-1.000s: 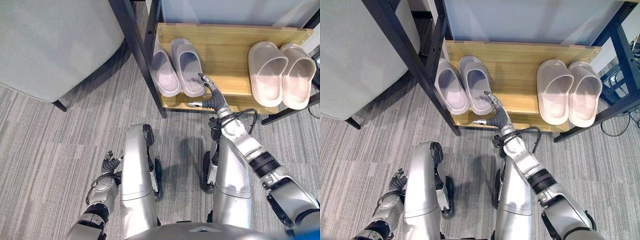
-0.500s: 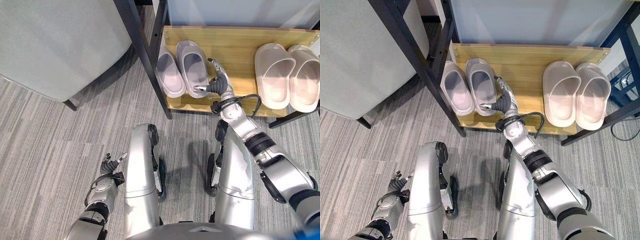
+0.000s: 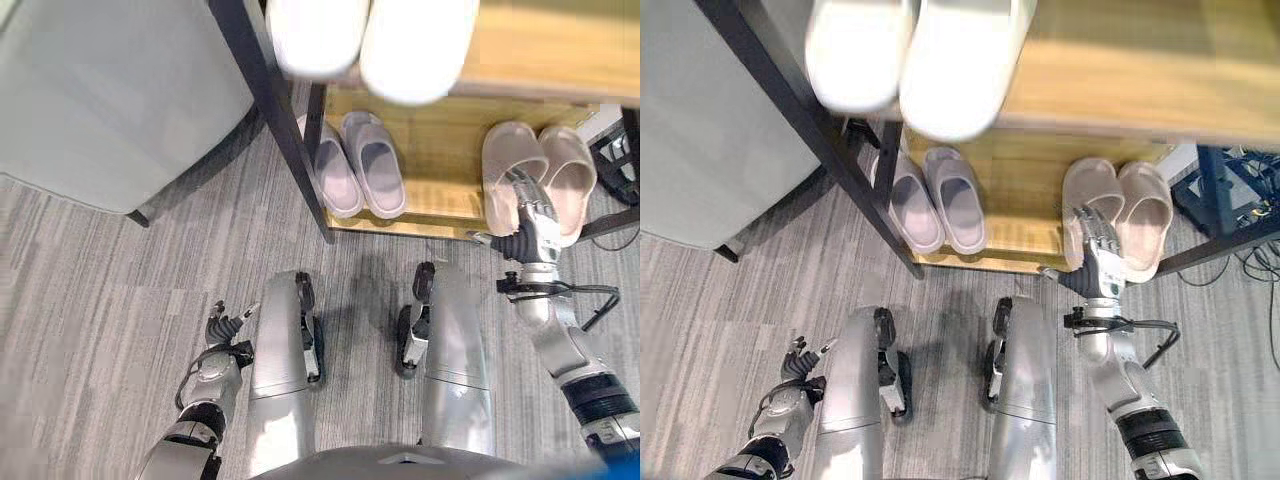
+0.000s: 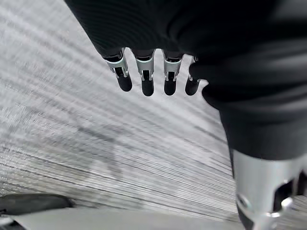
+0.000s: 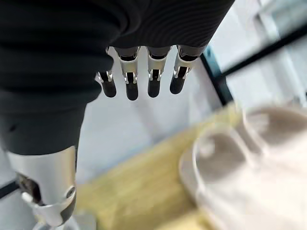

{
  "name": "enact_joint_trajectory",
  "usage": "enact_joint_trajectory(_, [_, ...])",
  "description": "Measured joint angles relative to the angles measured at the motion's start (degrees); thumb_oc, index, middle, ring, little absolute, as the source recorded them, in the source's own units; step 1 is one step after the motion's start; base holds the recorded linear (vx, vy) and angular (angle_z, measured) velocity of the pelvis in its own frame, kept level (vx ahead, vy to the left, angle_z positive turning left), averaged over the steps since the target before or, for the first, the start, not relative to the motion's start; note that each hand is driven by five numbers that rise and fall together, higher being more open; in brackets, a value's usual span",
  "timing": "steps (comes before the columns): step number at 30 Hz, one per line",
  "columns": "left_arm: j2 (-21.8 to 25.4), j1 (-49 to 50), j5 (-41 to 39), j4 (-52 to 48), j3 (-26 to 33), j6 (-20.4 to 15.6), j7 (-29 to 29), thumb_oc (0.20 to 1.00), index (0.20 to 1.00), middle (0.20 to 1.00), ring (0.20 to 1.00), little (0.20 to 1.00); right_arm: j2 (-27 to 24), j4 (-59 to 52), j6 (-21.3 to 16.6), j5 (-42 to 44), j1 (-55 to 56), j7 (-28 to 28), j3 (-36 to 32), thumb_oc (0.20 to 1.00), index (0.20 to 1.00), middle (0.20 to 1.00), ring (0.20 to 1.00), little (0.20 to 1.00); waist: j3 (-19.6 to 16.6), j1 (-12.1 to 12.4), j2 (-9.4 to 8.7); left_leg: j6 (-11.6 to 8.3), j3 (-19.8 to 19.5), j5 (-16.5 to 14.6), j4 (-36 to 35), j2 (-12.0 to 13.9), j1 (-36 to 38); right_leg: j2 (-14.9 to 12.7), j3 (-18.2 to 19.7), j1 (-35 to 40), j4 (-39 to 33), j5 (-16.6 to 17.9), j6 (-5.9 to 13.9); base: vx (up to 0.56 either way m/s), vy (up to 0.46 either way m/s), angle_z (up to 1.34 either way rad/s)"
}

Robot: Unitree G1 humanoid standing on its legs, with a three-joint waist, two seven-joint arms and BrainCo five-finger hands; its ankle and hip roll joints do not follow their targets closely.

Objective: Arrange the slippers neatly on the shoe rack.

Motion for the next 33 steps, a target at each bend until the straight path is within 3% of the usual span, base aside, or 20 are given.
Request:
enact_joint_trajectory(4, [-1.2,3.9,0.0,3.0,0.8,-0.3,0.0,1.0,1.0,1.0,1.0,1.0,-0.2,5.6,-0.1,1.5,1.8,-1.4,-0.6,1.0,1.0,1.0,1.0,1.0,-4.1,0.1,-0.41,0.54,1.7,6.0,-21.0,-0.1,15.8,0.9,-3.0,16.1,-20.6,5.3,0.06,-0.09,-0.009,-0.01])
enact_joint_trajectory(6, [-1.9,6.4,0.0,3.5,2.7,-0.2,0.1,1.0,1.0,1.0,1.0,1.0,-0.3,8.9,0.1,1.6,3.4,-1.2,0.7,1.0,1.0,1.0,1.0,1.0,-4.9,0.2,-1.36,-0.34,1.8,9.3,-30.3,-0.9,22.7,1.6,-3.9,22.9,-29.5,8.6,1.22,-0.06,-0.039,0.07])
enact_joint_trajectory(8, [-2.9,7.4,0.0,5.9,2.3,0.3,-0.8,1.0,1.0,1.0,1.0,1.0,2.5,16.0,0.0,5.0,5.9,-0.1,1.5,1.0,1.0,1.0,1.0,1.0,-5.2,0.3,-2.08,-0.65,2.1,14.6,-43.0,-1.4,31.2,2.5,-5.7,31.6,-41.8,13.4,1.36,0.02,-0.011,0.03])
enact_joint_trajectory(13, [-4.0,10.2,5.5,13.7,1.8,2.8,-2.8,1.0,1.0,1.0,1.0,1.0,8.9,33.7,-0.3,12.0,8.5,3.2,3.1,1.0,1.0,1.0,1.0,1.0,-6.1,0.0,-3.01,-0.52,2.8,21.7,-62.4,-1.9,47.6,4.2,-7.9,47.6,-59.8,19.4,2.02,0.09,-0.025,0.0])
enact_joint_trajectory(14, [-4.3,11.3,7.3,14.9,1.8,3.3,-3.5,1.0,1.0,1.0,1.0,1.0,11.0,38.7,-0.3,14.3,9.4,4.4,3.1,1.0,1.0,1.0,1.0,1.0,-6.3,0.3,-3.48,-0.75,2.8,24.6,-69.2,-2.4,53.3,4.6,-8.6,52.4,-65.3,21.3,2.39,0.17,-0.076,0.14])
enact_joint_trajectory(17, [-5.2,13.4,10.0,16.7,1.8,4.1,-4.5,1.0,1.0,1.0,1.0,1.0,12.9,46.1,-0.6,15.5,10.6,6.2,3.7,1.0,1.0,1.0,1.0,1.0,-7.0,0.3,-2.83,-1.24,3.0,28.2,-79.0,-2.1,62.3,6.2,-9.4,60.9,-74.3,24.0,2.84,0.21,-0.066,-0.01])
enact_joint_trajectory(18, [-5.4,14.3,11.4,17.5,1.2,4.8,-4.8,1.0,1.0,1.0,1.0,1.0,13.6,50.3,-0.5,16.3,11.5,7.5,3.7,1.0,1.0,1.0,1.0,1.0,-8.4,1.1,-2.39,-1.47,3.1,31.3,-86.6,-2.1,68.3,7.3,-9.7,66.0,-80.3,26.2,2.91,0.2,-0.075,-0.05])
enact_joint_trajectory(20, [-5.3,14.4,13.7,17.5,-0.9,5.2,-4.9,1.0,1.0,1.0,1.0,1.0,13.6,53.6,-0.2,16.6,12.5,9.4,3.9,1.0,1.0,1.0,1.0,1.0,-10.3,1.4,-1.39,-1.87,3.8,34.3,-94.1,-1.9,73.7,8.4,-9.6,69.5,-84.3,27.4,3.05,0.13,-0.06,-0.14])
enact_joint_trajectory(25, [-6.3,12.0,18.6,17.4,-3.7,5.2,-5.2,1.0,1.0,1.0,1.0,1.0,13.7,58.6,0.7,19.4,13.1,14.0,3.8,1.0,1.0,1.0,1.0,1.0,-13.4,1.3,0.11,-2.31,4.5,36.1,-99.7,-0.5,80.0,11.4,-9.5,77.3,-94.3,31.7,2.55,0.04,-0.056,-0.11])
enact_joint_trajectory(31, [-6.3,12.1,22.6,17.4,-7.2,6.5,-7.0,1.0,1.0,1.0,1.0,1.0,13.8,58.0,1.9,22.5,14.4,17.0,3.7,1.0,1.0,1.0,1.0,1.0,-13.0,1.4,0.71,-2.76,4.8,36.8,-100.9,-0.1,80.7,12.4,-9.2,79.1,-98.4,34.2,2.47,-0.06,-0.029,-0.05])
enact_joint_trajectory(33, [-6.4,13.6,24.5,17.4,-7.3,6.8,-7.4,1.0,1.0,1.0,1.0,1.0,13.9,57.8,1.9,24.1,14.5,17.9,3.8,1.0,1.0,1.0,1.0,1.0,-12.2,1.4,1.8,-2.84,5.9,36.9,-100.9,-0.2,80.8,12.6,-8.2,79.8,-100.8,35.5,2.74,-0.08,-0.03,-0.21])
